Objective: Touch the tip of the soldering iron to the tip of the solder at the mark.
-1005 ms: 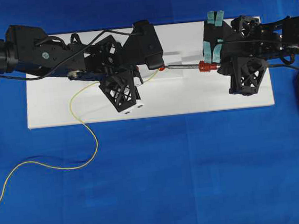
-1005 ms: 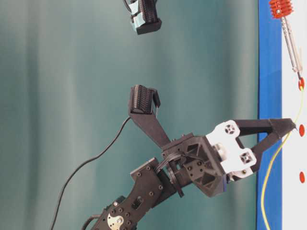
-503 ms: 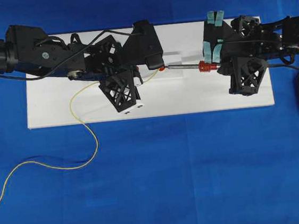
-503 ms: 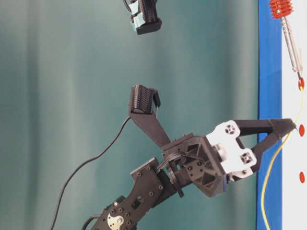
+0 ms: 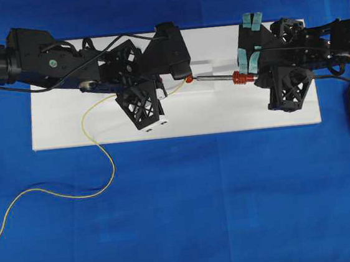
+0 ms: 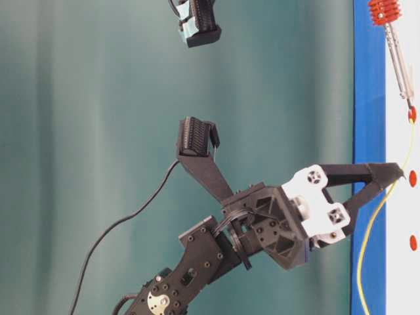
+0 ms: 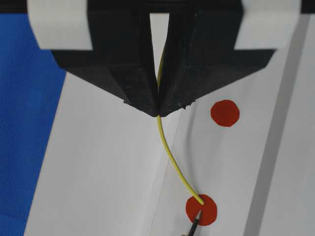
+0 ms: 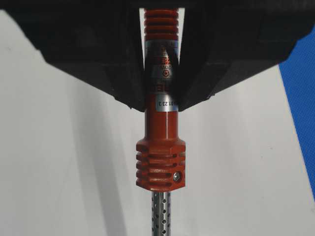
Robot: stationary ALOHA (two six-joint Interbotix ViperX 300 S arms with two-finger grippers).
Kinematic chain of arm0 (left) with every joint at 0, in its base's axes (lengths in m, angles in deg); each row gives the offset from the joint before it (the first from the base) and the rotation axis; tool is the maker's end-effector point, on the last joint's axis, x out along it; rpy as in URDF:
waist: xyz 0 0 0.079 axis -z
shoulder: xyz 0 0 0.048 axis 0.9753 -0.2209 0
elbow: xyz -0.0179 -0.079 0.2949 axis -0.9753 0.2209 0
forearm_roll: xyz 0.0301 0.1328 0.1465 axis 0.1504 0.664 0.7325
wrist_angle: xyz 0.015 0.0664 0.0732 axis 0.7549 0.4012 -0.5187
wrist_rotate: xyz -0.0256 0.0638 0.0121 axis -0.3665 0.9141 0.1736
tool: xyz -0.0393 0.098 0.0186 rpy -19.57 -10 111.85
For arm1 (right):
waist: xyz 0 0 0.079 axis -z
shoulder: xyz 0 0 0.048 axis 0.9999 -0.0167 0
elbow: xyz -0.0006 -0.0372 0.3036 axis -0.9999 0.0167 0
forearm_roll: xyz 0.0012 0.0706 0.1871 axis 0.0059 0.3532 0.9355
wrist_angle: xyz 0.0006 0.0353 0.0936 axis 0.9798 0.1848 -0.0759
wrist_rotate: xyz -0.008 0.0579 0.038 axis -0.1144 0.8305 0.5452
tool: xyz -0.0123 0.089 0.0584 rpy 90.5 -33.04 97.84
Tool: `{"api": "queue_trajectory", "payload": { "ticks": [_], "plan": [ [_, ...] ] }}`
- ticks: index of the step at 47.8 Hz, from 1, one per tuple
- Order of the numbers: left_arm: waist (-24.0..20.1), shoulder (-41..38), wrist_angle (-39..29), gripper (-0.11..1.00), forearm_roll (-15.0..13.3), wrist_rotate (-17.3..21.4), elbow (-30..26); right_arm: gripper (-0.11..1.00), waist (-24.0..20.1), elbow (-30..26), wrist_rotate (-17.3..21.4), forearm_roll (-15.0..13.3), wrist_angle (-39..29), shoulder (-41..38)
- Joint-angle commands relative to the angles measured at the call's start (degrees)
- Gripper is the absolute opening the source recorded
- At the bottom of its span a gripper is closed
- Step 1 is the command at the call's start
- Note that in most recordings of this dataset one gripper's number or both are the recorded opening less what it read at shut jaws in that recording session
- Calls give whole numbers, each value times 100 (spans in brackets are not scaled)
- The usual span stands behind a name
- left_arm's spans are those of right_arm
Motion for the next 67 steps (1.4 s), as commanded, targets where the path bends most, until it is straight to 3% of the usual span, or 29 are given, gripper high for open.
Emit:
{"api": "queue_trajectory", "payload": {
  "ticks": [1, 35, 54, 67],
  "plan": [
    [-9, 97, 18, 1, 18, 9, -141, 6, -9, -132, -9, 0, 35, 35],
    [-26, 193, 18, 1, 18, 26, -88, 6, -9, -132, 0, -9, 53, 35],
    [-35, 1450, 79, 1, 18, -44, 844, 6, -9, -123, 0, 0, 105, 35],
    [-35, 1854, 431, 1, 9, -123, 1389, 6, -18, -132, 0, -9, 123, 35]
  ]
}}
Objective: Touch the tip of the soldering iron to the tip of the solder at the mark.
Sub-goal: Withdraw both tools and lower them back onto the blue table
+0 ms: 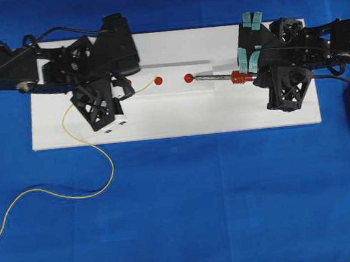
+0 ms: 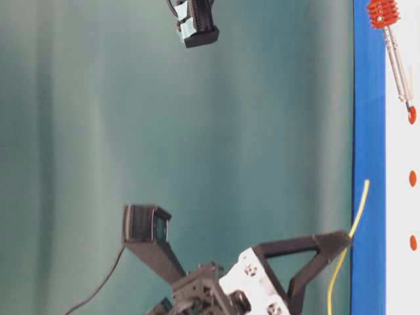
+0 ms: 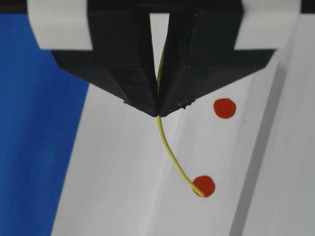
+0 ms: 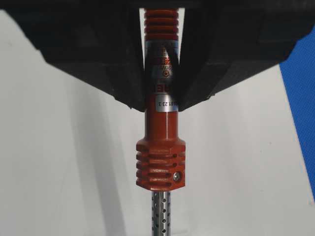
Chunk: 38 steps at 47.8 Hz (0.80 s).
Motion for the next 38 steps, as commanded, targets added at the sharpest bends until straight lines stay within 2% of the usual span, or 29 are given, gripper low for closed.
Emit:
{"api": "queue_trajectory", "payload": {
  "ticks": [1, 12, 20, 31, 38],
  "plan": [
    [-9, 211, 264, 1, 9, -18, 44, 6, 0, -141, 0, -9, 44, 35],
    [-9, 290, 387, 1, 9, -18, 167, 6, 0, -44, 0, -18, 114, 299],
    [-9, 396, 466, 1, 9, -26, 316, 6, 9, 325, 18, -18, 264, 958],
    [-9, 536, 773, 1, 9, -114, 545, 6, 9, 826, 290, -18, 642, 1846],
    [26, 580, 984, 1, 0, -123, 659, 6, 9, 1011, 439, -9, 844, 1934]
  ]
}}
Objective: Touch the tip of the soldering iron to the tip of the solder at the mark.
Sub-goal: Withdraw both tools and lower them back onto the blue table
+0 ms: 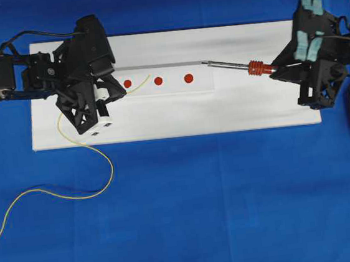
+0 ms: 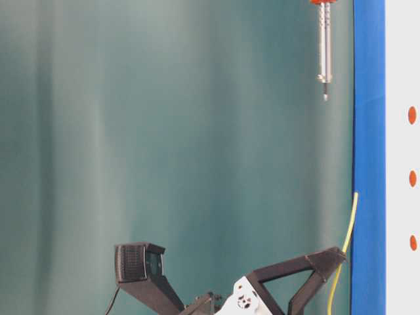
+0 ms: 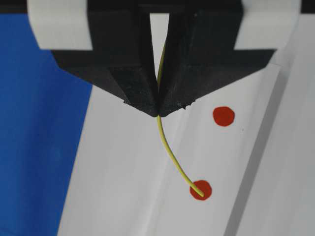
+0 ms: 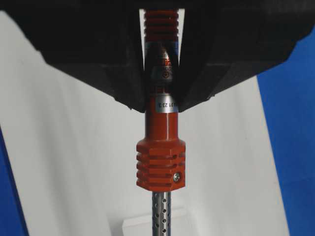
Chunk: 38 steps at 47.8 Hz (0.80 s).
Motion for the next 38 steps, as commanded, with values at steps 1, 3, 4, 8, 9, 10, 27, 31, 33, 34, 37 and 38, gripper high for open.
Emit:
{"api": "queue_trajectory", "payload": {
  "ticks": [1, 3, 4, 8, 9, 10, 27, 31, 33, 34, 37, 38],
  "plan": [
    [35, 149, 185, 1, 18, -9, 0, 6, 9, 9, 62, -9, 193, 26],
    [53, 149, 229, 1, 18, -9, 18, 6, 9, 9, 105, 9, 264, 9],
    [70, 149, 255, 1, 9, -9, 26, 6, 0, 9, 123, 18, 281, 9],
    [211, 185, 316, 1, 9, -62, 62, 6, -79, 0, 211, 79, 378, 26],
    [255, 193, 325, 1, 9, -88, 70, 6, -123, 0, 229, 97, 396, 35],
    [299, 202, 334, 1, 9, -132, 88, 6, -176, -9, 255, 114, 413, 44],
    [1925, 369, 1274, 1, 9, -791, 562, 6, -1995, 18, 677, 220, 1178, -88],
    [2391, 255, 1767, 1, 9, -791, 668, 6, -2329, 18, 703, 211, 1424, -290],
    [2558, 167, 1951, 1, 9, -791, 694, 6, -2514, 18, 703, 220, 1608, -457],
    [2637, 114, 2039, 1, 9, -791, 703, 6, -2593, 18, 712, 211, 1688, -536],
    [2848, -53, 2224, 1, 0, -791, 721, 6, -2795, 18, 721, 220, 1890, -782],
    [2909, -114, 2276, 1, 9, -791, 721, 6, -2848, 18, 721, 220, 1960, -870]
  ]
}}
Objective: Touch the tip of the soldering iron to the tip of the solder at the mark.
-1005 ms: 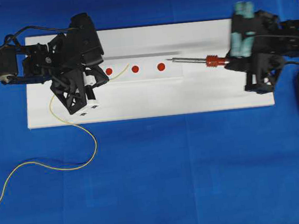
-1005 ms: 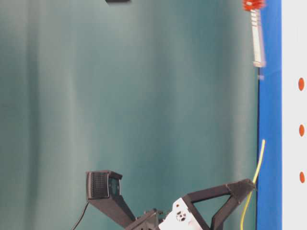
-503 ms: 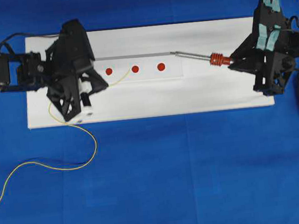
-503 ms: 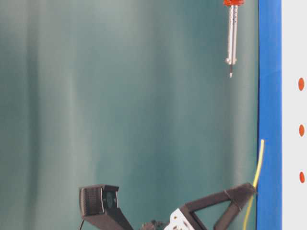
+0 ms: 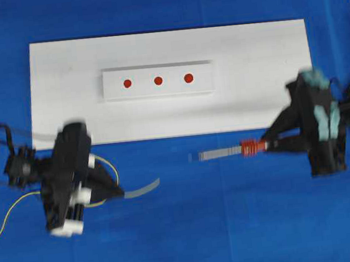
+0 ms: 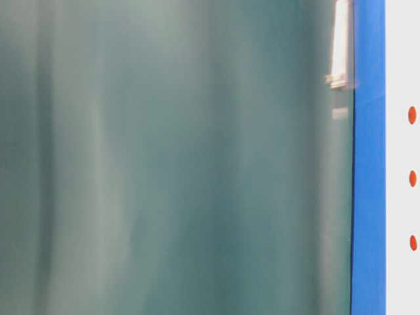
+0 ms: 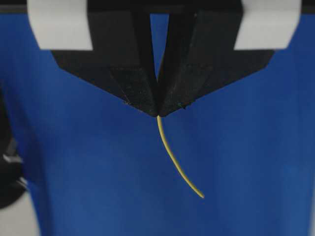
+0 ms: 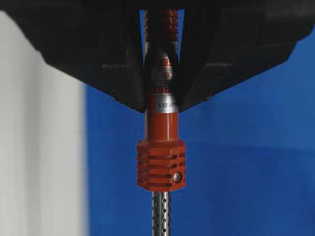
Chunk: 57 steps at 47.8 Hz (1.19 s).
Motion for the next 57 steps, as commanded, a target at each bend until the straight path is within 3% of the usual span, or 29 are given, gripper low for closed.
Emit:
{"api": "queue_trajectory", "payload": {
  "ticks": [1, 11, 23, 39, 44, 48, 53, 57],
  "plan": [
    [290, -211, 316, 1, 9, -9, -53, 6, -237, -62, 26, 18, 334, -290],
    [606, -976, 650, 1, 0, -9, -158, 6, -738, -114, 26, 272, 1125, -1450],
    [642, -1468, 791, 1, 9, 18, -255, 6, -940, -299, 26, 483, 1775, -2575],
    [642, -1608, 809, 2, 9, 193, -281, 6, -949, -334, 26, 492, 1907, -2786],
    [633, -1626, 773, 17, 9, 193, -325, 7, -949, -334, 26, 492, 1907, -2786],
    [606, -1608, 703, 41, 0, 185, -352, 21, -949, -343, 26, 492, 1898, -2777],
    [571, -1494, 545, 71, 0, 176, -387, 51, -896, -343, -18, 492, 1898, -2654],
    [571, -1257, 255, 76, 9, 193, -422, 76, -896, -343, -79, 475, 1811, -2435]
  ]
}}
